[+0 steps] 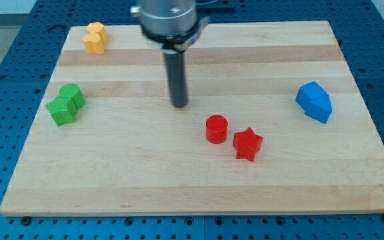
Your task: Point at the center right
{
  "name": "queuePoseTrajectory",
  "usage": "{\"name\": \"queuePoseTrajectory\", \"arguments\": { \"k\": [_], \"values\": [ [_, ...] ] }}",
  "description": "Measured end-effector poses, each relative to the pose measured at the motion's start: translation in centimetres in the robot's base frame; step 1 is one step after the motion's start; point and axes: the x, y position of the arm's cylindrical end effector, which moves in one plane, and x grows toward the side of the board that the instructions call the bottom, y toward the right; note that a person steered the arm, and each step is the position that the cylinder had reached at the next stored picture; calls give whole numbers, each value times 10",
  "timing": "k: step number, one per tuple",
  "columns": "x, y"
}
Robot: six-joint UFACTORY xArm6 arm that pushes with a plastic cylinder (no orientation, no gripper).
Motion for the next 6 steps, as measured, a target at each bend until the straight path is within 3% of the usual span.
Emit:
{"name": "queuePoseTrajectory", "arguments": {
  "k": [2, 4, 5, 6],
  "values": [
    [-60, 160],
    [-32, 299],
    [2, 313],
    [43, 280]
  ]
}}
